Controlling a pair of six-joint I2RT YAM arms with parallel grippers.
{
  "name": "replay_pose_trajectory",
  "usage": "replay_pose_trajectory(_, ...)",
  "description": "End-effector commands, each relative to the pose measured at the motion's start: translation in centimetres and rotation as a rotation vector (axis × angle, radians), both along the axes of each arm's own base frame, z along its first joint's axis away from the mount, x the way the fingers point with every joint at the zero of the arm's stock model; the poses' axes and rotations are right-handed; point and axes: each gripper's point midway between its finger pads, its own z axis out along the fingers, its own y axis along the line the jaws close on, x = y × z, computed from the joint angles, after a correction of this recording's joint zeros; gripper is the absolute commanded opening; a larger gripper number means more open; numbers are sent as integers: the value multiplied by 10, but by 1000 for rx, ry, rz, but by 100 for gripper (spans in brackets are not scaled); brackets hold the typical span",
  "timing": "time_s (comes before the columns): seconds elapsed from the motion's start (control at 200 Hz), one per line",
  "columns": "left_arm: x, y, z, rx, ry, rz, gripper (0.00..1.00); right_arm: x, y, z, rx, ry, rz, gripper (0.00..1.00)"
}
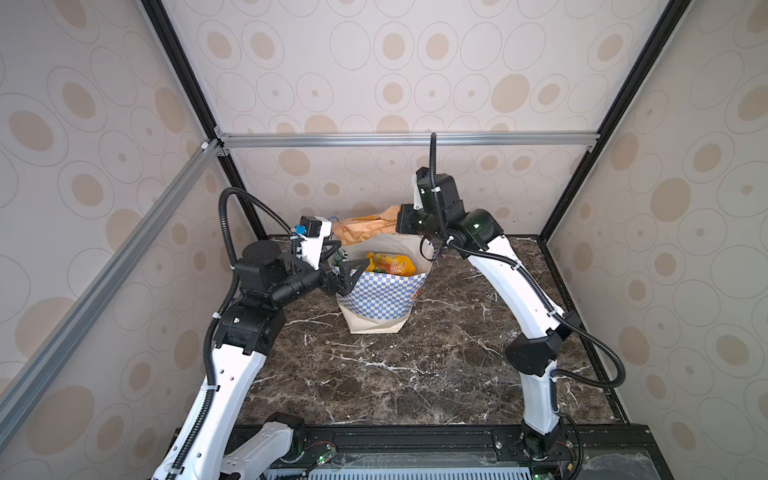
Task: Take the snacks out of the paper bag
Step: 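Lift the tan pouch out with the right gripper and drop it beside the bag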
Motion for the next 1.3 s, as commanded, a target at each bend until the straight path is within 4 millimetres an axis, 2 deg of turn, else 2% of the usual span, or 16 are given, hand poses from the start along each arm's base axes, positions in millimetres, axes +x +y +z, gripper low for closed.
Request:
replay_pose_trajectory(0.0, -14, -16, 6, 31, -73, -91, 98, -24, -29, 72, 68, -155, -33, 0)
replay_pose_trajectory(0.11, -26, -33, 7, 44, -119, -166, 98, -36, -57, 100, 50, -234, -101, 0)
replay_pose_trajectory(0.265, -44, -57, 5, 30, -164, -277, 98, -52, -97, 124, -11, -308, -208, 0)
replay_pose_trajectory(0.35, -52, -71, 2, 29, -170, -318, 98, -59, -121, 128, -50, -328, -277, 0)
replay_pose_trajectory(0.5, -58, -91, -6, 55, -168, -354, 98, -68, -167, 120, -33, -291, -370, 0)
replay_pose_trajectory(0.515, -59, -94, -7, 56, -168, -361, 98, -65, -169, 109, -46, -268, -378, 0)
replay_pose_trajectory(0.605, -61, -108, -14, 76, -159, -381, 98, -67, -199, 92, -31, -233, -446, 0)
replay_pose_trajectory(0.685, -66, -124, -24, 105, -144, -412, 98, -68, -228, 69, -11, -182, -518, 0)
replay_pose_trajectory(0.77, -72, -139, -33, 134, -135, -439, 98, -72, -255, 36, 52, -98, -576, 0)
replay_pose_trajectory(0.87, -80, -155, -39, 146, -127, -474, 98, -75, -273, -8, 146, -1, -610, 0)
replay_pose_trajectory(0.9, -83, -159, -39, 145, -129, -485, 98, -75, -285, -23, 156, 29, -644, 0)
replay_pose_trajectory(1.12, -95, -184, -43, 162, -133, -538, 98, -72, -309, -125, 157, 231, -728, 0)
replay_pose_trajectory(1.215, -97, -193, -49, 195, -123, -535, 98, -65, -313, -168, 188, 308, -744, 0)
replay_pose_trajectory(1.295, -95, -196, -53, 218, -118, -506, 98, -58, -312, -195, 231, 356, -740, 0)
